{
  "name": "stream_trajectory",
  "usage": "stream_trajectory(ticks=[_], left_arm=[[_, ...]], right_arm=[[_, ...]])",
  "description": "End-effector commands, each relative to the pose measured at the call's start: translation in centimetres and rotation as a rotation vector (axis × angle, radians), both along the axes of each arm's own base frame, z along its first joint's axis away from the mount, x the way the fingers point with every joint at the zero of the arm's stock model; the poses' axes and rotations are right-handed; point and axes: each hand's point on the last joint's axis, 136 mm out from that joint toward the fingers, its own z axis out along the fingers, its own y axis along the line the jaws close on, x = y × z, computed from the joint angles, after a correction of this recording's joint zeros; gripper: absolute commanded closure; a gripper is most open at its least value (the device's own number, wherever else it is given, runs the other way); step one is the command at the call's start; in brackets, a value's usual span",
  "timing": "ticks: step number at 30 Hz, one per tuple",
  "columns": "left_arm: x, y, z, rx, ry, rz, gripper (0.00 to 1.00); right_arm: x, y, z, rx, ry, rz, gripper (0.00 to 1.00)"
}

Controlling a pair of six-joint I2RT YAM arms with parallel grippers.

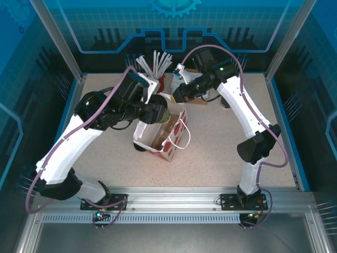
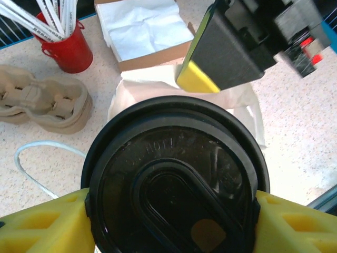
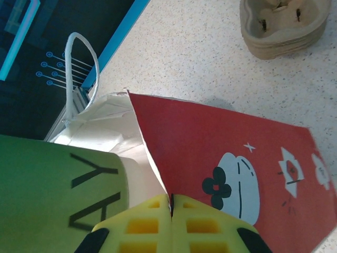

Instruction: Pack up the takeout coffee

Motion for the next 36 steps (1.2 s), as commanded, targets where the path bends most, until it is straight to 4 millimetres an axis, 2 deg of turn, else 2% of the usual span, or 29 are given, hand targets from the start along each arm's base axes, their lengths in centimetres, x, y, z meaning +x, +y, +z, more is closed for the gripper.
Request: stream_trajectory(ticks=[1,5,11,17,22,28,33,36], left_arm=[[-0.3,1.4,0.7,-0.014,-0.071,0.013,0.34],[-0.7,2.2,-0.3,-0.027,-0.08,0.037,0.34],[-1.4,2.2,-2.2,-0.073,-0.057,0.048,0.36],[-1.6,1.3,-4.2,-0.068,-0.034,0.035,0.38],[-1.3,0.3,-4.9,-0.054,-0.038,0.019,0.38],[-0.5,0.2,-5.4,-0.039,-0.091,0.026,0.38],[0.3,0.2,-6.8,-0.011,-0.105,0.059,0.38],[0.6,-0.2,-7.6,-0.009,-0.118,0.063,0.39]], right_arm=[[-1.1,0.7,2.5,0.047,-0.057,0.003,1.0],[-1.6,1.2,2.8,0.045,-0.083,0.023,1.0],[-2.1,1.8,2.4,0.047,-0.121,0.069,1.0],[-2.5,1.8,2.1,0.041,-0.145,0.095,1.0],[-2.4,1.8,2.5,0.058,-0.182,0.104,1.0],[-2.0,2.3,2.1,0.066,-0.178,0.12,1.0],[-1.9,2.6,2.3,0.069,-0.19,0.124,1.0],[-2.3,2.7,1.8,0.056,-0.179,0.133,1.0]])
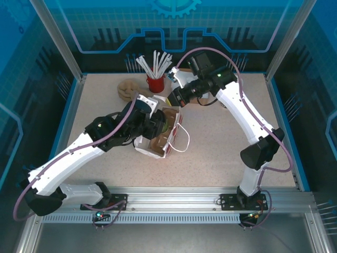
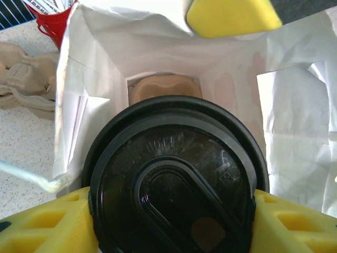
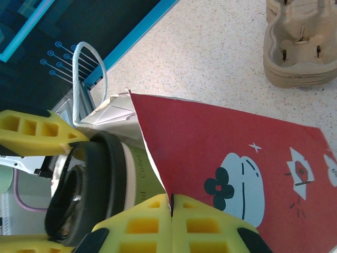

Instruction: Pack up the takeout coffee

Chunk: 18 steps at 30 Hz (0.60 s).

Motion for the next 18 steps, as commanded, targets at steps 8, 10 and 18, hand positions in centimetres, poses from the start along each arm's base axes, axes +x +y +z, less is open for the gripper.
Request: stream_trajectory(ticks=[8,10,18], left_arm=[[1.3,-1.1,-1.1,-0.005,-0.071,0.035,0.39],[1.5,-1.2,-1.4,-0.003,-0.075,0.037,0.39],[2.1,-1.8,-2.8,0.015,-0.076,0.035,0.39]], right_arm=[[-1.8,1.2,-0.4,0.012,-0.01,0.067,1.0],[-1.8,1.3,-0.4,0.022,-0.004,0.074,1.0],[-2.1,1.5,-0.4,0.024,0.017,0.092,1.0]])
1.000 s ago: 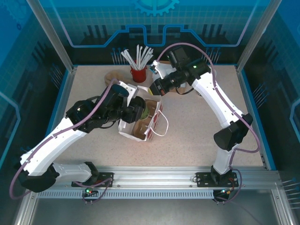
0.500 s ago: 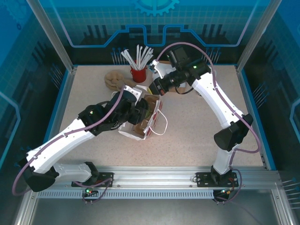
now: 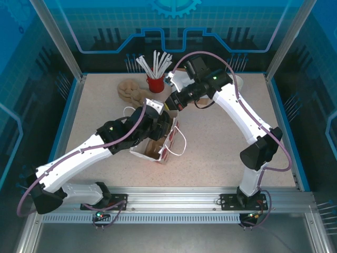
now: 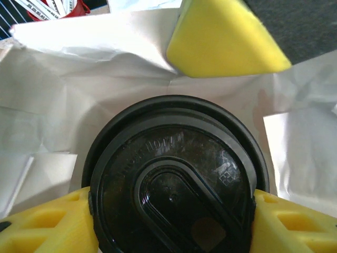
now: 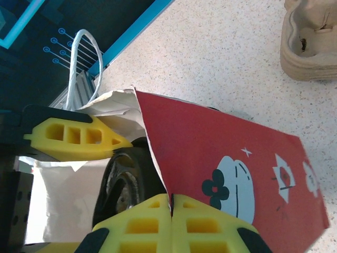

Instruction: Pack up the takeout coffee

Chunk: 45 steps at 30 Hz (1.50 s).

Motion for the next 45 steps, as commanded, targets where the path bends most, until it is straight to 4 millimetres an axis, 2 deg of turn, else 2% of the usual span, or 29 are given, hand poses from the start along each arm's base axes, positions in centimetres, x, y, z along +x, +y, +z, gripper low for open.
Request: stream_trajectory(ticks=[1,18,26,29,45], left_arm=[[0.6,-0.5,-0.3,-0.003,-0.026,0.008,0.39],[0.0,-1.0,-3.3,0.016,-0.004,-0.007,0.39],[0.3,-0.5,-3.7,0.038,-0.028,0.01,0.4],[0.4,-0.9,-3.6,0.04,-0.042,-0.005,0.4],[1.4,-1.1,-4.8,0.09,-0.058,0.02,0.4]], right_arm=[[-1.2,0.5,1.0,0.03,-0.002,0.047,1.0],[-2.3,-0.6,1.0,0.019,-0.049,0.069,1.0],[-2.6,-0.6,1.6,0.04,-0.092,0.084,1.0],[-2.8,-0.5,1.9,0.048,-0.109,0.097,1.0],[-3.6,-0.3,1.6,0.05,-0.105,0.149,1.0]])
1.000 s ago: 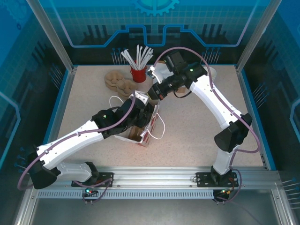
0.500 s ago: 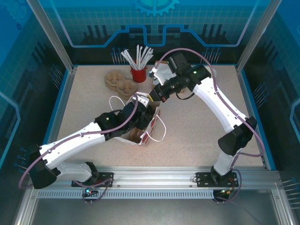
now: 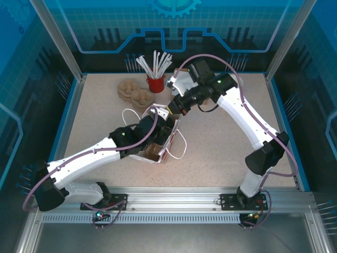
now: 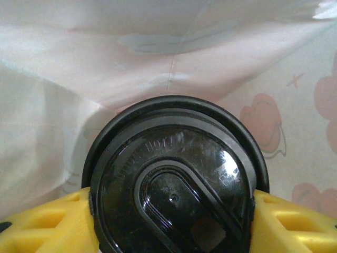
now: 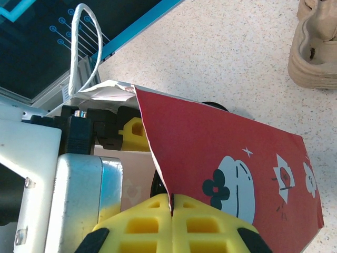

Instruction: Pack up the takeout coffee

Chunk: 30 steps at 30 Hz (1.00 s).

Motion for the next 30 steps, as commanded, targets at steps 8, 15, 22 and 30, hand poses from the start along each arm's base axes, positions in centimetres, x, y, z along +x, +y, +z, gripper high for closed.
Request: stream_trajectory(ticks=[8,15,22,30], left_arm=[[0.7,-0.1,-0.8,0.04,-0.014,0.023,0.41],[0.6,-0.3,-1.6,0.053,-0.003,0.023,0.41],[0.7,-0.4,-2.6,0.081,0.005,0.02,0.41],[0.7,-0.4,-3.0,0.093,0.014,0.025,0.41]], right_arm=[[-2.2,0.5,1.5,0.059,-0.016,0.088,1.0],[-2.4,0.5,2.0,0.069,-0.024,0.095,1.0],[-2.7,0.7,2.5,0.069,-0.054,0.105,1.0],[-2.9,0.8,2.4,0.058,-0.059,0.112,1.0]])
